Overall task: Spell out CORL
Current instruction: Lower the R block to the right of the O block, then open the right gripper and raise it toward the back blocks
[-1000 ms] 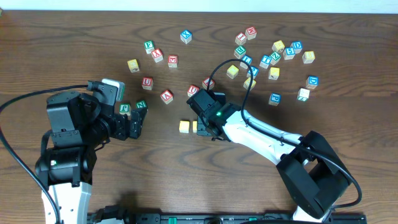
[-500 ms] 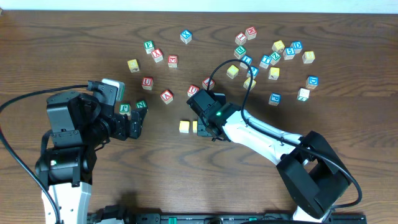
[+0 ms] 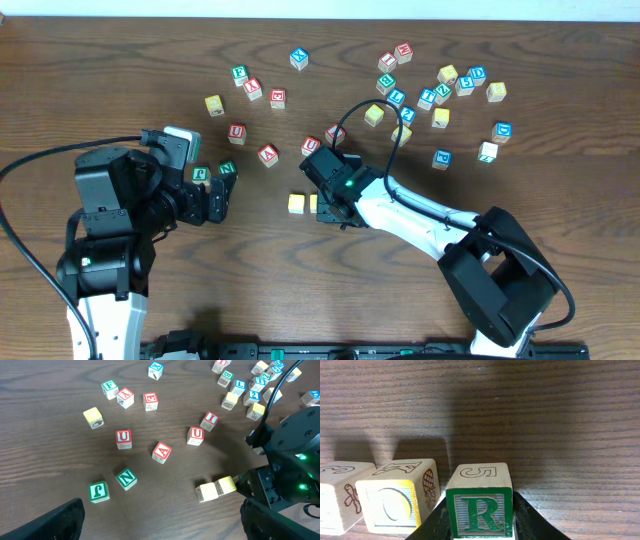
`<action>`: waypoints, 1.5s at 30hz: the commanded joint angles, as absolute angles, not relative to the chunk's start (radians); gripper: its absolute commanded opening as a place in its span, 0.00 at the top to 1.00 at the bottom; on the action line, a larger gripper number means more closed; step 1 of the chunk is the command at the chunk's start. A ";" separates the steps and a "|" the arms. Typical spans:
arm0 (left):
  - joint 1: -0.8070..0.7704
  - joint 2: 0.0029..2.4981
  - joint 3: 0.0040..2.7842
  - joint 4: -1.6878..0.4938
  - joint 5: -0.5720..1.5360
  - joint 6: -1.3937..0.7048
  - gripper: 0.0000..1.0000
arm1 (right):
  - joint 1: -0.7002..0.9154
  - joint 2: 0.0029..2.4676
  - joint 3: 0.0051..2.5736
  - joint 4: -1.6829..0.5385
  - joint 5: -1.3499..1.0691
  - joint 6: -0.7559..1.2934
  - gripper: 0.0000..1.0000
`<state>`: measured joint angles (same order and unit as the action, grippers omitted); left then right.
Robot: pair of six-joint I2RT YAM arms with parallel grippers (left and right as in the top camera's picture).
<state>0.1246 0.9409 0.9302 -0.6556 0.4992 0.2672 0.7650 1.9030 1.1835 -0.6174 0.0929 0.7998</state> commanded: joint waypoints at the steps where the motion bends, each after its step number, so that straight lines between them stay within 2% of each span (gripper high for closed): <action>1: 0.128 0.940 0.954 -0.659 0.513 0.284 0.02 | 0.755 1.909 1.184 -0.621 0.094 0.795 0.69; 19: 0.128 0.940 0.954 -0.659 0.513 0.284 0.02 | 0.755 1.909 1.206 -0.641 0.098 0.776 0.63; 45: 0.128 0.940 0.954 -0.659 0.513 0.284 0.02 | 0.756 1.909 1.286 -0.712 0.110 0.754 0.65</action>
<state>0.1246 0.9409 0.9302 -0.6556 0.4992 0.2672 0.7650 1.9034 1.2491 -0.6998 0.0937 0.7681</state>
